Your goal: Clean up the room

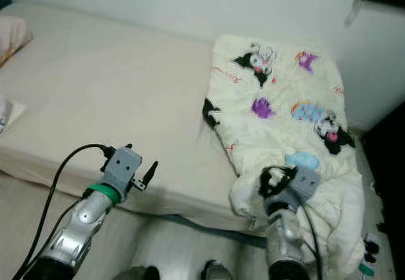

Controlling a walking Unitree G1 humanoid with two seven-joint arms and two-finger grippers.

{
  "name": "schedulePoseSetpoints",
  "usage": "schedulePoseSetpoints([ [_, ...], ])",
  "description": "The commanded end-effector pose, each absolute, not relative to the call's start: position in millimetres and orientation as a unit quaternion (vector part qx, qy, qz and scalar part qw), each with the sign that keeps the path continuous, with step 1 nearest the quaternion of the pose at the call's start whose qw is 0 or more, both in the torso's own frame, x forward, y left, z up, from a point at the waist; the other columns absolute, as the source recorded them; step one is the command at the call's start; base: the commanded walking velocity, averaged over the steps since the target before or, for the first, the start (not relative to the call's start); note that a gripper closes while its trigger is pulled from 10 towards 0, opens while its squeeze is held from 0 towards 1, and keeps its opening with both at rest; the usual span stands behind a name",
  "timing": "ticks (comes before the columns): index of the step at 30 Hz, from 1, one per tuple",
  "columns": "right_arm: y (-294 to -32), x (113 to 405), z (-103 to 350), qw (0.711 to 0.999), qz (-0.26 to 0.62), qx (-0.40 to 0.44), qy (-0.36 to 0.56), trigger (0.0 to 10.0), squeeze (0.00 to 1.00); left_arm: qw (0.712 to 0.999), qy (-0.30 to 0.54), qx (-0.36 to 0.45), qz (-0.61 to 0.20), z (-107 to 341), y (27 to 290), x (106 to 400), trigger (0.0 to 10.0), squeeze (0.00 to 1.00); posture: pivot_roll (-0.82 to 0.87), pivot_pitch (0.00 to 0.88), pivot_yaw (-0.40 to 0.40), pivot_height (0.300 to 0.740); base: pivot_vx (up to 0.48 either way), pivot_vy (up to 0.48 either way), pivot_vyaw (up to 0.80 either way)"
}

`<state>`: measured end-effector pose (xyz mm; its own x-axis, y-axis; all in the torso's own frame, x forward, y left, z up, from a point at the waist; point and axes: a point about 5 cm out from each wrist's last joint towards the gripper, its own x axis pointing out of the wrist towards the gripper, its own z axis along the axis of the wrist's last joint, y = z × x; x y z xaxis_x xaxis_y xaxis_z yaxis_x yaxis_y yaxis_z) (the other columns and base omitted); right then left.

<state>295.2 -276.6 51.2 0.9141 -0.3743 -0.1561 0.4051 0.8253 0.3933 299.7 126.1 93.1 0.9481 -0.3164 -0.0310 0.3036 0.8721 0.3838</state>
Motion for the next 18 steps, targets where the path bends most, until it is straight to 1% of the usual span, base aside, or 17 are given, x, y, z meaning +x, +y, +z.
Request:
schedulePoseSetpoints([
  [1, -287, 288, 42, 0.94, -0.236, 0.239, 0.055, 10.0, 0.81, 0.968, -0.013, 0.193, -0.162, 97, 130, 297, 10.0, 0.0, 0.08, 0.226, 0.065, 0.74, 0.0, 0.0, 0.0],
  [3, -290, 288, 42, 0.938, -0.244, 0.241, 0.058, 10.0, 0.81, 0.967, -0.017, 0.194, -0.163, 99, 130, 297, 10.0, 0.0, 0.08, 0.226, 0.065, 0.74, 0.0, 0.0, 0.0],
  [4, -295, 286, 41, 0.933, -0.256, 0.245, 0.061, 10.0, 1.0, 0.967, -0.024, 0.195, -0.165, 104, 129, 298, 10.0, 0.0, 0.1, 0.243, 0.07, 0.74, 0.0, 0.0, 0.0],
  [7, -304, 280, 39, 0.924, -0.28, 0.252, 0.065, 10.0, 1.0, 0.966, -0.034, 0.195, -0.165, 113, 129, 299, 10.0, 0.0, 0.11, 0.26, 0.077, 0.74, 0.0, 0.0, 0.0],
  [9, -304, 280, 39, 0.924, -0.28, 0.252, 0.065, 10.0, 1.0, 0.966, -0.034, 0.195, -0.165, 113, 129, 299, 10.0, 0.0, 0.11, 0.26, 0.077, 0.74, 0.0, 0.0, 0.0],
  [12, -312, 273, 34, 0.905, -0.312, 0.282, 0.065, 10.0, 1.0, 0.966, -0.033, 0.198, -0.165, 117, 135, 298, 10.0, 0.0, 0.13, 0.295, 0.098, 0.74, 0.0, 0.0, 0.0],
  [14, -314, 270, 32, 0.9, -0.322, 0.285, 0.068, 10.0, 1.0, 0.965, -0.031, 0.201, -0.166, 116, 137, 296, 10.0, 0.0, 0.13, 0.301, 0.104, 0.74, 0.0, 0.0, 0.0],
  [15, -316, 269, 31, 0.899, -0.326, 0.284, 0.07, 10.0, 1.0, 0.964, -0.027, 0.203, -0.167, 117, 139, 294, 10.0, 0.0, 0.15, 0.314, 0.119, 0.74, 0.0, 0.0, 0.0],
  [17, -319, 269, 32, 0.9, -0.327, 0.279, 0.068, 10.0, 1.0, 0.964, -0.024, 0.205, -0.168, 118, 140, 293, 10.0, 0.0, 0.15, 0.314, 0.119, 0.74, 0.0, 0.0, 0.0],
  [18, -321, 270, 35, 0.903, -0.323, 0.279, 0.059, 10.0, 0.0, 0.963, -0.022, 0.208, -0.17, 119, 141, 291, 10.0, 0.0, 0.15, 0.319, 0.123, 0.74, 0.0, 0.0, 0.0],
])
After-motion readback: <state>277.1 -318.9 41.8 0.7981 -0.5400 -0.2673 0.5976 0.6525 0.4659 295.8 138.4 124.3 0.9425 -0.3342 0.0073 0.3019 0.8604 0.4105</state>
